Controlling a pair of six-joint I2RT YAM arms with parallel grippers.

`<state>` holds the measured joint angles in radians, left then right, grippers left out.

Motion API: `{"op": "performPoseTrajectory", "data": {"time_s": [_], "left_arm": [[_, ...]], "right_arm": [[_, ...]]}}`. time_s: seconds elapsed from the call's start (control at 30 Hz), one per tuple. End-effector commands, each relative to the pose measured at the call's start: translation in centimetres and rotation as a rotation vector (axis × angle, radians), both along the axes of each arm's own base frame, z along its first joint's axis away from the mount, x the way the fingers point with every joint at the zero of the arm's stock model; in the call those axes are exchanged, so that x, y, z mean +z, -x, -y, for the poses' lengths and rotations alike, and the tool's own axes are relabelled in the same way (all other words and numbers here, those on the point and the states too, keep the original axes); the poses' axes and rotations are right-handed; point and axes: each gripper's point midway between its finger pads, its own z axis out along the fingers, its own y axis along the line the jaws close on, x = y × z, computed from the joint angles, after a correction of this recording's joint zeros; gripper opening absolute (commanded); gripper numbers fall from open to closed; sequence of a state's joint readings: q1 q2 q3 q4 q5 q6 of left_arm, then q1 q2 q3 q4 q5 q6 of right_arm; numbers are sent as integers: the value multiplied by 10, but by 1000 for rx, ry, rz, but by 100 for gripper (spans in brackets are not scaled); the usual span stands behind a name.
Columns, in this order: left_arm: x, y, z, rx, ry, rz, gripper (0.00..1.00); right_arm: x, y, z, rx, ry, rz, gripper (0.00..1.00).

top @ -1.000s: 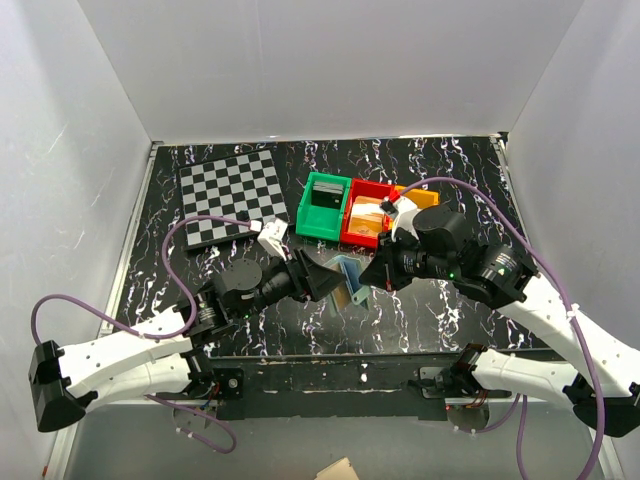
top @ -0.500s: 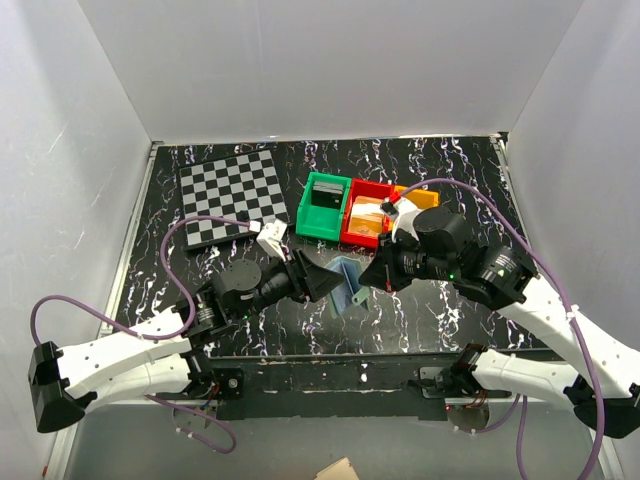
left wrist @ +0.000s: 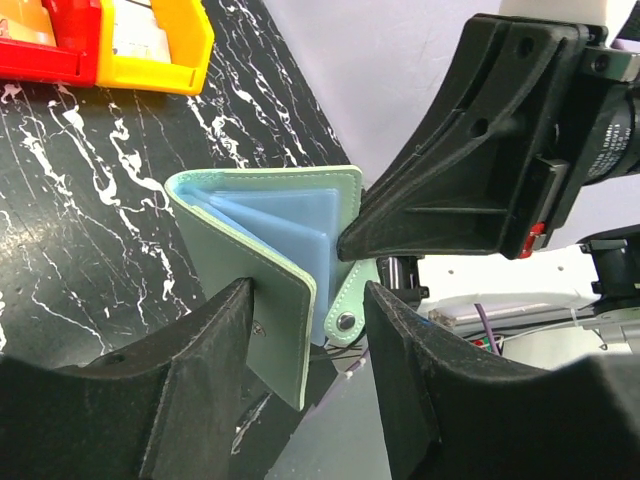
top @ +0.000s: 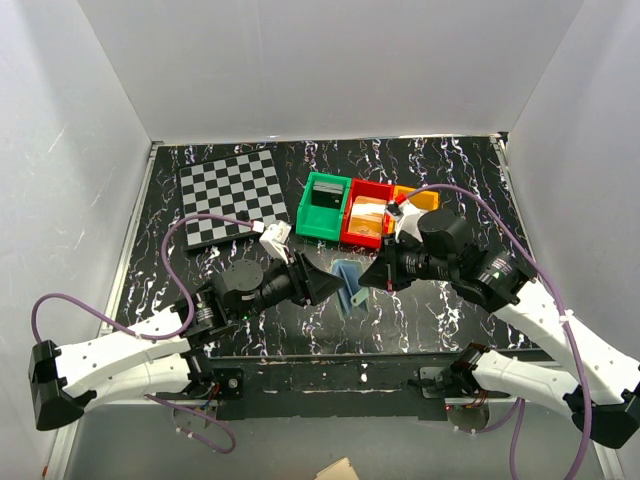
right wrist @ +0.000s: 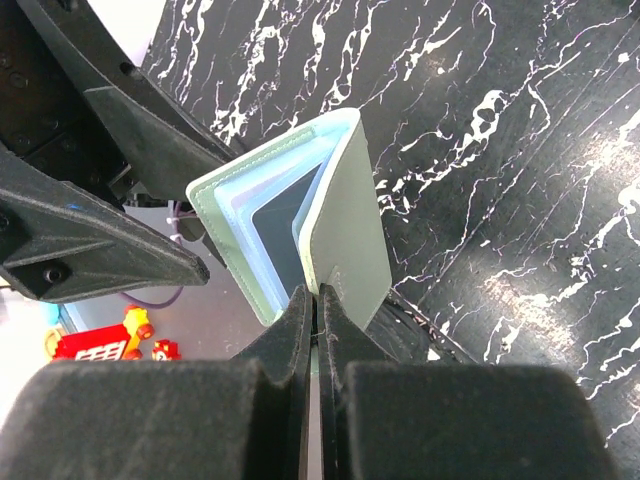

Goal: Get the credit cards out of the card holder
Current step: Remove the credit card from the card holder.

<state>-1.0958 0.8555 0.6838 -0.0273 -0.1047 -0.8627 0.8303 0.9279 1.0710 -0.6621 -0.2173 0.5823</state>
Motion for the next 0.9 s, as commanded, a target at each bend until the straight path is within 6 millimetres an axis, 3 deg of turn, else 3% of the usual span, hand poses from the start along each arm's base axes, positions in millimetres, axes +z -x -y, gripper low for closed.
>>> {"op": "performPoseTrajectory", "data": {"time_s": [0.0,0.33,0.67,0.87], "left_arm": [[20,5,3,-25,19,37,46],[14,3,6,-26,-1,35,31],[16,5,5,-30,1,43,34],[15,5,4,-31,-4,47,24]], "right_arm": [[24,-1,-8,17,-116,34,1],[25,-2,-6,17,-137,27,1],[26,-2,-7,22,-169,6,1],[29,-2,-10,32,-189,-1,1]]}}
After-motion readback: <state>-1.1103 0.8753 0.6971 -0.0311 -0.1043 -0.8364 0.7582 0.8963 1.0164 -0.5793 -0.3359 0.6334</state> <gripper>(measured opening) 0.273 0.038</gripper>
